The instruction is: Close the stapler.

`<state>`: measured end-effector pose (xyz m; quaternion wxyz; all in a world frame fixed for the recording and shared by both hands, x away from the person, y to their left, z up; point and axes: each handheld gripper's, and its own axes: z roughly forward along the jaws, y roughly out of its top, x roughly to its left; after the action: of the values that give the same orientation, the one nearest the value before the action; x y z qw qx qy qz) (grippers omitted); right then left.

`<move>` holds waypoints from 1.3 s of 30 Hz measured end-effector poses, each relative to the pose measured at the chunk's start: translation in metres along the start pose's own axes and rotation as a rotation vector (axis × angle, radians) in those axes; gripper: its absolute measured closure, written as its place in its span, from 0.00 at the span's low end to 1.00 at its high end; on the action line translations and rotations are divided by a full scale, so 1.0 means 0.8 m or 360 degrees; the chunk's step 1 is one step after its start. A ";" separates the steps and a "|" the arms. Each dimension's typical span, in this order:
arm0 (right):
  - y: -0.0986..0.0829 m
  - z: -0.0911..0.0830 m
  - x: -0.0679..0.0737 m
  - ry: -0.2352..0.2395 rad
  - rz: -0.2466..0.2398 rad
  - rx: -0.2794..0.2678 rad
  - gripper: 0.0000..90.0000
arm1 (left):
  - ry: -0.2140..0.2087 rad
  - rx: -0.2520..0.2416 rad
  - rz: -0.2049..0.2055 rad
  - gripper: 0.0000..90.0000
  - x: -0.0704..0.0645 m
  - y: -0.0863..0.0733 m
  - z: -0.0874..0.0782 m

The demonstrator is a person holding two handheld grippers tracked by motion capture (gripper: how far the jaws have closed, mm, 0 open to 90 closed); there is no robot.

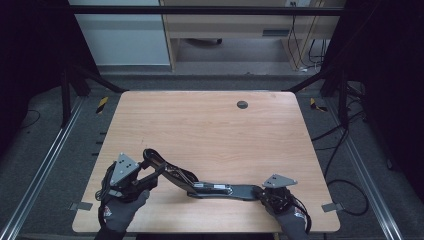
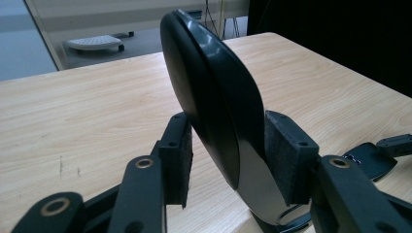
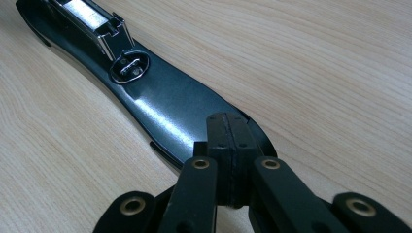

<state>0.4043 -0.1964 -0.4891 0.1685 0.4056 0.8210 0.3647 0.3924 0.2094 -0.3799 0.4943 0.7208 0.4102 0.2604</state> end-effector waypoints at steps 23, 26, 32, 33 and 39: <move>-0.001 0.000 -0.002 0.0017 0.0036 -0.0014 1.00 | 0.0009 -0.0017 0.0024 0.63 -0.019 0.009 0.005; -0.001 0.000 -0.001 0.0008 0.0031 -0.0006 1.00 | 0.0006 -0.0018 0.0024 0.63 -0.021 0.010 0.006; -0.002 0.000 -0.002 0.0016 0.0039 -0.0013 1.00 | -0.0009 -0.0028 0.0044 0.64 -0.027 0.014 0.008; -0.002 0.000 -0.002 0.0019 0.0039 -0.0016 1.00 | -0.0010 -0.0028 0.0048 0.64 -0.028 0.014 0.008; -0.002 0.000 -0.002 0.0015 0.0042 -0.0014 1.00 | -0.0028 -0.0042 0.0076 0.65 -0.039 0.019 0.013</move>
<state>0.4045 -0.1983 -0.4901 0.1615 0.4140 0.8148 0.3723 0.3892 0.1750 -0.3689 0.5011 0.7261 0.3849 0.2712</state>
